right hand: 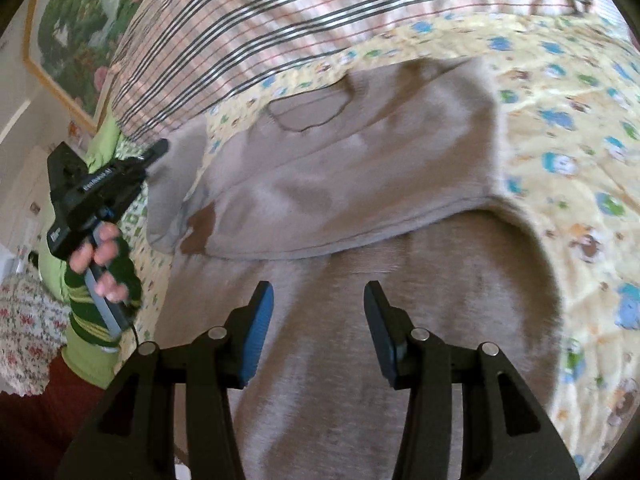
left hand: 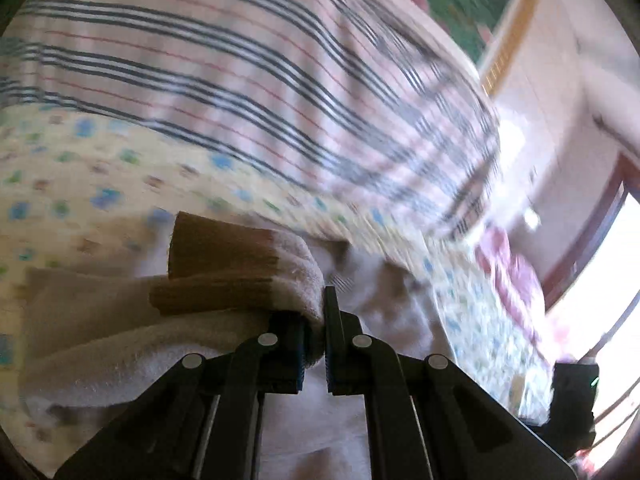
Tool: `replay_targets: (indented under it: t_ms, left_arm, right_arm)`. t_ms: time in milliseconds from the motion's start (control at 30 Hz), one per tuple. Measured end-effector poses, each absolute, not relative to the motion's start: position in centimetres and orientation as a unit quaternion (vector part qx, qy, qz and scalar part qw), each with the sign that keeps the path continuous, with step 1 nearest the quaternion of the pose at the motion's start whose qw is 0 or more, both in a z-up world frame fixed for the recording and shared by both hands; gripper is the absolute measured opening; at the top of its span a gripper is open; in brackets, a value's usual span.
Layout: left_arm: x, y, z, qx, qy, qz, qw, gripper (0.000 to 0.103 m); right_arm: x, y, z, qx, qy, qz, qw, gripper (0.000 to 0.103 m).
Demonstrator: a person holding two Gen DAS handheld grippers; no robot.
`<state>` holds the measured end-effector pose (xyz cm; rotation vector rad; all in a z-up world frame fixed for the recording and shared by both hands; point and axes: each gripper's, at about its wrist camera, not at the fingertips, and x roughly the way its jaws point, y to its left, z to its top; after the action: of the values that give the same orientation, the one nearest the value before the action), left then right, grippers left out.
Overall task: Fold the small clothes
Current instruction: 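Carry the held brown cuff across the sweater body with the left gripper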
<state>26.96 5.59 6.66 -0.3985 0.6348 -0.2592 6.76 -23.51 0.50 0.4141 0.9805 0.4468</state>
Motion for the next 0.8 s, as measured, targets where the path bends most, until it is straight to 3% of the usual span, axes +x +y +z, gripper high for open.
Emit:
replay_targets:
  t_ms: [300, 400, 467, 567, 633, 800]
  left_arm:
    - [30.7, -2.8, -0.9, -0.113, 0.394, -0.145, 0.901, 0.007]
    - [30.8, -3.3, -2.3, -0.111, 0.421, -0.147, 0.888, 0.023]
    - [29.9, -3.2, -2.6, -0.106, 0.428, -0.15, 0.885, 0.044]
    - [27.7, -2.8, -2.2, -0.108, 0.427, -0.154, 0.884, 0.06]
    - [25.4, -2.2, -1.9, -0.101, 0.425, -0.146, 0.888, 0.067]
    - [20.3, 2.2, -0.8, -0.097, 0.421, -0.1, 0.896, 0.067]
  right_arm:
    - [6.5, -26.7, -0.2, 0.221, 0.457, 0.174, 0.844, 0.049]
    - [6.9, -26.8, -0.4, 0.226, 0.457, 0.168, 0.844, 0.049]
    - [7.2, -26.5, -0.4, 0.226, 0.455, 0.172, 0.844, 0.049]
    - [8.2, -25.3, 0.0, 0.216, 0.453, 0.179, 0.846, 0.049]
    - [9.1, -24.1, 0.4, 0.206, 0.449, 0.188, 0.849, 0.049]
    - [12.5, -18.8, 2.0, 0.149, 0.436, 0.224, 0.859, 0.049]
